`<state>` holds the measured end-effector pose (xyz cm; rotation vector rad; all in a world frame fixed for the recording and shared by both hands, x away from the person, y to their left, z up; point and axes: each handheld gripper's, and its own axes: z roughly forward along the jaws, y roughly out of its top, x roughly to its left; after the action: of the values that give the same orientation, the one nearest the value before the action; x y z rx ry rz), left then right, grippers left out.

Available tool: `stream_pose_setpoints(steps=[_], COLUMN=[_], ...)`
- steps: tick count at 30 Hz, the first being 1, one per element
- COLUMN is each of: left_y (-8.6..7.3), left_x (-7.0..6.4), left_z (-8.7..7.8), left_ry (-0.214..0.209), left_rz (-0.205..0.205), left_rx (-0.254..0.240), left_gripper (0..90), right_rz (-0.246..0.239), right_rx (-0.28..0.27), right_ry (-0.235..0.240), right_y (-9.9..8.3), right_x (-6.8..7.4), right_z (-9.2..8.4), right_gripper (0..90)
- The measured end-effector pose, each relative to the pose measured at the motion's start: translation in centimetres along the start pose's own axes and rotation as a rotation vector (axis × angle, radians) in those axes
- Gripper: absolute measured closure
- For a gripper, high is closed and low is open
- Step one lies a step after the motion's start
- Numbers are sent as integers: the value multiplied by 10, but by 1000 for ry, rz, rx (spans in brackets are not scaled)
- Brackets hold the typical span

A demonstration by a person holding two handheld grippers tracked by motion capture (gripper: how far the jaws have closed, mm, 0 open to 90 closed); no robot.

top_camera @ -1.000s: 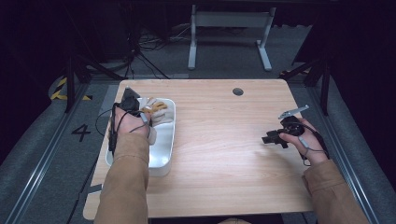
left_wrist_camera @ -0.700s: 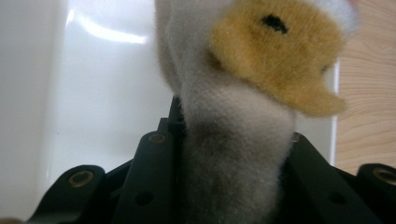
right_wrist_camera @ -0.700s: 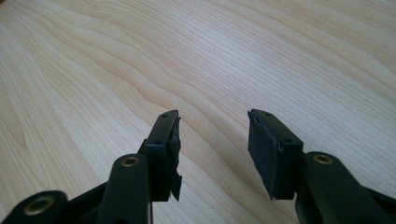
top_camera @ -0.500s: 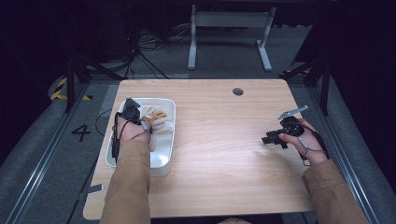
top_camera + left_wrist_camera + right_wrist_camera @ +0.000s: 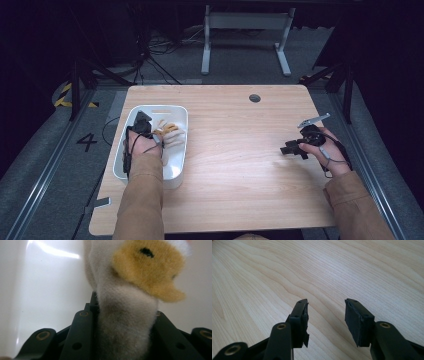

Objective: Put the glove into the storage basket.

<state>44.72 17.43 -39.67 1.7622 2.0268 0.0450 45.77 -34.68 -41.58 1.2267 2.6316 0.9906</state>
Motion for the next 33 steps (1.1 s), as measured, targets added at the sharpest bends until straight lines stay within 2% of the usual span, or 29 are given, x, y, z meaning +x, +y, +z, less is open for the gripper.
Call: stream_pose_setpoints(steps=[4, 9, 14, 17, 23, 29, 30, 33], left_y=[0, -1, -1, -1, 0, 0, 0, 0], left_x=[2, 5, 6, 8, 9, 9, 7, 6], left_z=[5, 16, 19, 21, 23, 24, 24, 26], left_ry=[8, 15, 32, 39, 82, 80, 81, 81], left_rz=[-3, -14, -5, -17, -8, 0, 16, 30], left_rx=[2, 26, 42, 38, 37, 41, 45, 47], left_gripper=[710, 707, 706, 704, 702, 679, 656, 453], right_rz=[-2, 1, 3, 2, 3, 3, 2, 5], right_rx=[1, 3, 3, 5, 4, 7, 5, -11], right_ry=[-2, 0, -5, -5, -4, -2, -4, -12], right_y=[0, 0, -1, -1, -2, -2, -2, -2], right_x=[0, 0, 0, 0, -1, -1, -1, -1], right_z=[1, 2, 2, 3, 3, 3, 3, 1], right_gripper=[541, 538, 537, 536, 533, 533, 533, 532])
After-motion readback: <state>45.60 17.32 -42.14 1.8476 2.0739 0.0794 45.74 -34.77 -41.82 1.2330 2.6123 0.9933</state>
